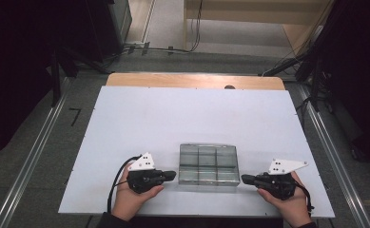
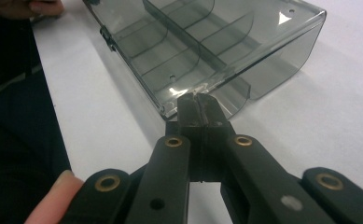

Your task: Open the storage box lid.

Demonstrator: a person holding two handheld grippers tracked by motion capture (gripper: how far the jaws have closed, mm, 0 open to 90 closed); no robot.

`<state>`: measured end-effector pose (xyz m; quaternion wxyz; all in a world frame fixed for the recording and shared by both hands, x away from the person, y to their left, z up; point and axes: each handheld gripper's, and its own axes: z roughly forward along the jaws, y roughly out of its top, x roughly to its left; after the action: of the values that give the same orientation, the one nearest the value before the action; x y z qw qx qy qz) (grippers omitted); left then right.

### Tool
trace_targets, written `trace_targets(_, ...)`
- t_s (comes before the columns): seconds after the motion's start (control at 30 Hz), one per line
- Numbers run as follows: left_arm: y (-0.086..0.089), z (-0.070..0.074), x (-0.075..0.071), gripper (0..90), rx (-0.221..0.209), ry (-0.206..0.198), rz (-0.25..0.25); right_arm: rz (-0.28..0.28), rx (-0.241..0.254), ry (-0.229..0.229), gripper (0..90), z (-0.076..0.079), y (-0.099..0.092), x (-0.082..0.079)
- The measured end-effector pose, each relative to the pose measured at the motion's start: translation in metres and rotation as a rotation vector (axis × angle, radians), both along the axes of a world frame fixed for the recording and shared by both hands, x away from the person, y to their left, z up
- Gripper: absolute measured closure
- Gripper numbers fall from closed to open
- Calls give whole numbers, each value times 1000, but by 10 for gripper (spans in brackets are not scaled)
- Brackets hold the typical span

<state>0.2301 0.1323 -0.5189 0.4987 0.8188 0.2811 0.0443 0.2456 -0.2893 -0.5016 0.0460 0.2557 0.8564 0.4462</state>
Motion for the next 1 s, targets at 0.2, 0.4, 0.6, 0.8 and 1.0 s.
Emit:
trace_targets(0.2,-2,-2,0,900,24,26,-19,6,-18,12,880,-3,1,2)
trace_targets(0.4,-5,-3,1,900,33,42,-28,14,-35,22,880,-6,2,3)
trace_targets(0.6,-5,-3,0,900,27,45,-32,22,-36,17,880,-6,4,2)
trace_targets(0.8,-6,-3,-1,900,23,39,-27,27,-36,17,881,-5,4,2)
trace_targets(1.0,-6,2,-4,900,-2,6,-50,33,-32,15,881,-4,4,1)
